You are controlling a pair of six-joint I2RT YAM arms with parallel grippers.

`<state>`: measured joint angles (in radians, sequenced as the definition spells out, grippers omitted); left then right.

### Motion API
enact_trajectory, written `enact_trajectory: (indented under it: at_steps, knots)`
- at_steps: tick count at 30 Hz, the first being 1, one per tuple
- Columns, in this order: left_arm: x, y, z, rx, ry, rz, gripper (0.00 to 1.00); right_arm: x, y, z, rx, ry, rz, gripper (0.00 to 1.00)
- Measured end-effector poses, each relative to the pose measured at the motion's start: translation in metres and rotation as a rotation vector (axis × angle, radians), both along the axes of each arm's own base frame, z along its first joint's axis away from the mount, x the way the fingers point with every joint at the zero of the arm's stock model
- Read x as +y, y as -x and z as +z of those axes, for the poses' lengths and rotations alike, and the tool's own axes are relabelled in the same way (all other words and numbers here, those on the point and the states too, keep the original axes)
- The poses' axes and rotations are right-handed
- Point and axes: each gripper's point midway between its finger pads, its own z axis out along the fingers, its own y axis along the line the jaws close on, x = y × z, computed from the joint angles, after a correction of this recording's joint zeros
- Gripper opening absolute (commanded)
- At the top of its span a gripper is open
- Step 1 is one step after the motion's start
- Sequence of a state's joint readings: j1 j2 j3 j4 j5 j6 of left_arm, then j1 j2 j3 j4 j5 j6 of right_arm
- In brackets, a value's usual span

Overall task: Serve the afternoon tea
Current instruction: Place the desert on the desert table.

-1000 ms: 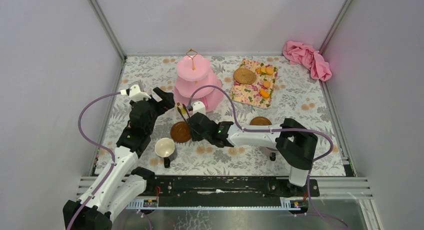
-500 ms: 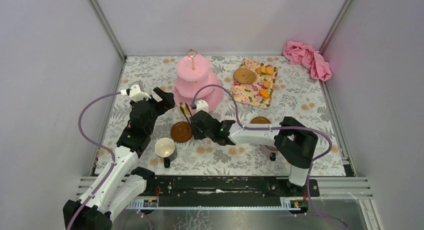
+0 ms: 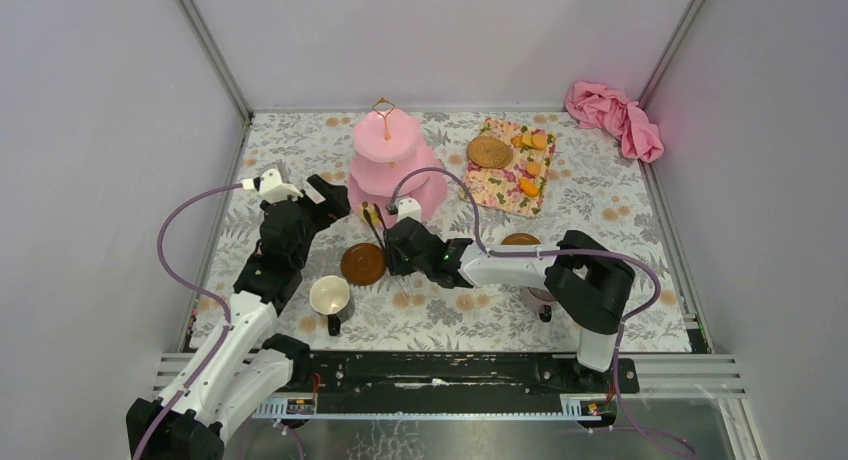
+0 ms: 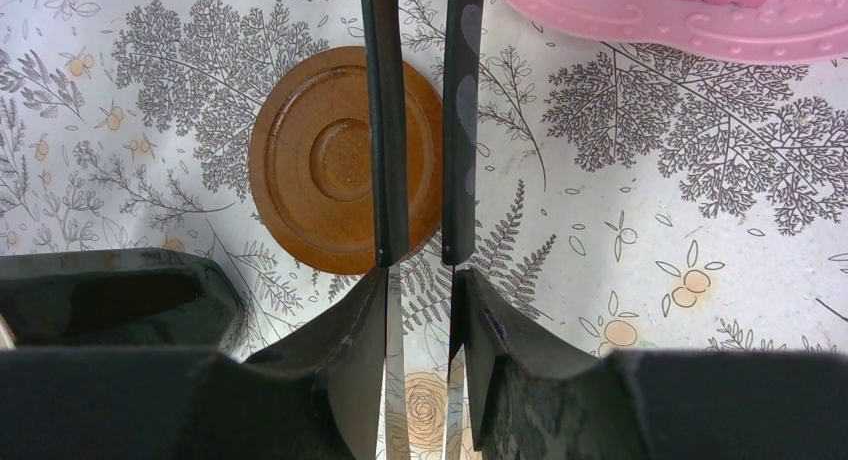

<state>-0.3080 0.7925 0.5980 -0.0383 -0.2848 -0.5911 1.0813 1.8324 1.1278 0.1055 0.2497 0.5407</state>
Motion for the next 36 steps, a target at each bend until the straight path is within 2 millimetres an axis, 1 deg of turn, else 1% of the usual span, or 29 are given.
enact_trajectory:
  at_steps: [12, 19, 27, 32, 36]
  knots:
    - [-0.001, 0.000, -0.001, 0.001, -0.011, -0.005, 1.00, 0.002, -0.010, 0.000, 0.005, -0.046, -0.013, 0.00]
    - [-0.001, -0.001, -0.004, 0.010, -0.015, -0.005, 1.00, 0.000, -0.017, -0.015, 0.022, -0.035, -0.029, 0.00]
    - [-0.002, -0.001, -0.005, 0.013, -0.025, -0.007, 1.00, 0.000, -0.026, -0.017, 0.028, -0.057, -0.039, 0.00]
    - [-0.002, -0.002, -0.007, 0.020, -0.029, -0.007, 1.00, -0.001, -0.028, -0.024, 0.037, -0.053, -0.044, 0.00]
    - [-0.002, -0.002, -0.007, 0.021, -0.030, -0.007, 1.00, -0.004, -0.029, -0.035, 0.048, -0.034, -0.049, 0.00]
